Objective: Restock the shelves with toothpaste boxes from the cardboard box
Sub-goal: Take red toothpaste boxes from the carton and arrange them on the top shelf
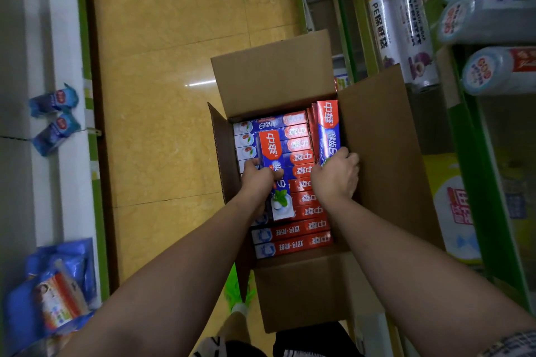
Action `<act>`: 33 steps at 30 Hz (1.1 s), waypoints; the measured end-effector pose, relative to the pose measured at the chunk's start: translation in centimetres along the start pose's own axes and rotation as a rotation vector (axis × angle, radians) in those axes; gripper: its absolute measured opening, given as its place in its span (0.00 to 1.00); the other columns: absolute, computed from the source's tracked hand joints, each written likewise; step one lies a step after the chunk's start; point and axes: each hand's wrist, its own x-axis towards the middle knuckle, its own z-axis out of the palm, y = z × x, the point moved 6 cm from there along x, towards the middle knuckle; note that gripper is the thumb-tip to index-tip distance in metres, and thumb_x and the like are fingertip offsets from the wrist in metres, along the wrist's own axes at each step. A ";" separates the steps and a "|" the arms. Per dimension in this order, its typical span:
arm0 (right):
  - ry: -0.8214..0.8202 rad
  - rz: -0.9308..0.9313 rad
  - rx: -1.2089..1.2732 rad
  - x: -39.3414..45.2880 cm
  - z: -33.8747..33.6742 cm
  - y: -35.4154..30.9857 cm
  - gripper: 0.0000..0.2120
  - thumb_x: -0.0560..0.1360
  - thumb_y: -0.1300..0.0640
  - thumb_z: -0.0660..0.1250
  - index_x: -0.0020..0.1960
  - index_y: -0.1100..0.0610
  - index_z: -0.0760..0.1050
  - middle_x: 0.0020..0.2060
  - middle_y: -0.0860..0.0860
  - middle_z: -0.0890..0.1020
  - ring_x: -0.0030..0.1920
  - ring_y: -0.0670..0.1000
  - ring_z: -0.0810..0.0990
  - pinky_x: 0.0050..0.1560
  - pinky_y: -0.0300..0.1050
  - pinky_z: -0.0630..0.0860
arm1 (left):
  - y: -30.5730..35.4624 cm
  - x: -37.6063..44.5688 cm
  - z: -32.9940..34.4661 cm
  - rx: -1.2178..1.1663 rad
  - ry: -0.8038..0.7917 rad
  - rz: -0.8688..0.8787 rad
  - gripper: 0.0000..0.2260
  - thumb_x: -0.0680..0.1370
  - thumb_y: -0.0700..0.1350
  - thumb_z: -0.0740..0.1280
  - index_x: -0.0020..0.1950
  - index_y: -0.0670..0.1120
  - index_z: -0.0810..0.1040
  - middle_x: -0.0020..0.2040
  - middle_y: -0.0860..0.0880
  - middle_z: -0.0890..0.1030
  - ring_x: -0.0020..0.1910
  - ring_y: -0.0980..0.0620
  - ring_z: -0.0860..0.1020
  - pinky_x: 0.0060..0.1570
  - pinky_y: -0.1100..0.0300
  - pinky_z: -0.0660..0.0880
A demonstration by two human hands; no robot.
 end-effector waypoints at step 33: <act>0.383 -0.345 0.452 -24.5 -17.6 -7.8 0.24 0.75 0.53 0.69 0.67 0.58 0.67 0.58 0.54 0.78 0.58 0.54 0.78 0.54 0.47 0.76 | 11.4 -25.7 -7.7 0.071 -0.266 0.622 0.12 0.75 0.38 0.72 0.52 0.47 0.71 0.46 0.45 0.83 0.41 0.46 0.84 0.40 0.51 0.81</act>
